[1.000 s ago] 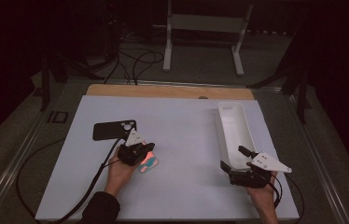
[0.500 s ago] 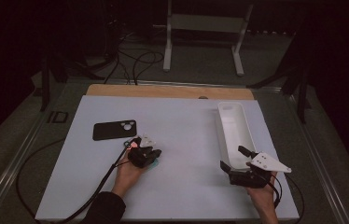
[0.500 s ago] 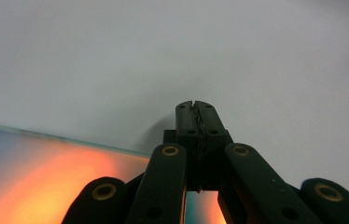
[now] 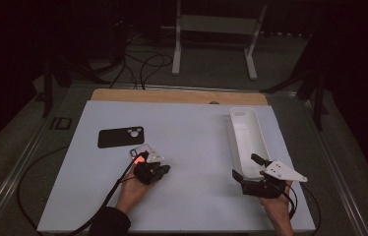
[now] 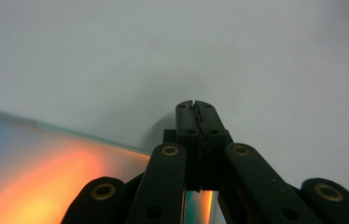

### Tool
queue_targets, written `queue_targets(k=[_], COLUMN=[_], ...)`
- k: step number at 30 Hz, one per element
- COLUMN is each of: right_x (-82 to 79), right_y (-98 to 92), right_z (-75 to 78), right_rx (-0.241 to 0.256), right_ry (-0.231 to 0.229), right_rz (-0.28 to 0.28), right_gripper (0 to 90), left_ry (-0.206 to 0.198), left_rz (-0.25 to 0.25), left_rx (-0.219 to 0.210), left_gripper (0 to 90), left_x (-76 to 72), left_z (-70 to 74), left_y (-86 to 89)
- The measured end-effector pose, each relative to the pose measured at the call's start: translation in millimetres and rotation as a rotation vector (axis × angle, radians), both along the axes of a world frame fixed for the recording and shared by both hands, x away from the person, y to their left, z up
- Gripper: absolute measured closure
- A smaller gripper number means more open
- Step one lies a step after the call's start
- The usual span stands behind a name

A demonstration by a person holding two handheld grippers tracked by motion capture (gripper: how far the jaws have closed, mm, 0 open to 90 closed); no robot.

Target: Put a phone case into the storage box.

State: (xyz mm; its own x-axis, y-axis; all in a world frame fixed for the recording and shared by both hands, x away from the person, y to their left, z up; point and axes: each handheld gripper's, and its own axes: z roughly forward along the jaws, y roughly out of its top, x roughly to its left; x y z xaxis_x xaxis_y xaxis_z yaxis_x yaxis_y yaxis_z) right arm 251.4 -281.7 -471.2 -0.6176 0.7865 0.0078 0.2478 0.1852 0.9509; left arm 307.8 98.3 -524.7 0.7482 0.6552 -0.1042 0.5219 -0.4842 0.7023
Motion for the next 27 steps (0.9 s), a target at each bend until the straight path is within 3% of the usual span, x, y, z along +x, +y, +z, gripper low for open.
queue_targets(k=[4,7,8,11,13,18,20,27], right_x=[0.6,1.2,1.4,2.1,3.0,3.6,3.8,4.3], right_y=[0.3,1.1,1.5,1.9,1.9,2.4,2.2,1.8], right_z=[0.0,0.0,0.0,-0.1,0.4,1.6,1.9,2.3], right_rx=[-0.001,-0.004,-0.005,-0.004,-0.01,-0.009,-0.009,-0.01], right_ry=[0.0,0.0,0.0,0.0,0.0,-0.005,-0.004,-0.007], right_rz=[0.001,0.003,0.004,0.005,0.005,0.001,-0.002,-0.003], right_gripper=[9.1,9.1,9.1,9.1,9.1,9.1,9.0,9.1], left_ry=[0.016,0.018,0.02,0.023,0.028,0.027,0.034,0.026], left_rz=[0.001,-0.001,0.009,0.029,0.085,0.189,0.219,0.225], left_rx=[0.027,0.047,0.059,0.057,0.048,0.044,0.038,0.044], left_gripper=[89.8,89.7,89.6,89.5,89.3,89.3,89.3,89.3], left_x=[-19.6,-26.0,-32.0,-36.8,-41.5,-43.2,-42.6,-43.4], left_z=[3.6,5.3,6.4,6.4,6.2,5.7,5.5,5.3], left_y=[15.1,22.8,33.1,46.5,67.7,94.6,100.6,99.8])
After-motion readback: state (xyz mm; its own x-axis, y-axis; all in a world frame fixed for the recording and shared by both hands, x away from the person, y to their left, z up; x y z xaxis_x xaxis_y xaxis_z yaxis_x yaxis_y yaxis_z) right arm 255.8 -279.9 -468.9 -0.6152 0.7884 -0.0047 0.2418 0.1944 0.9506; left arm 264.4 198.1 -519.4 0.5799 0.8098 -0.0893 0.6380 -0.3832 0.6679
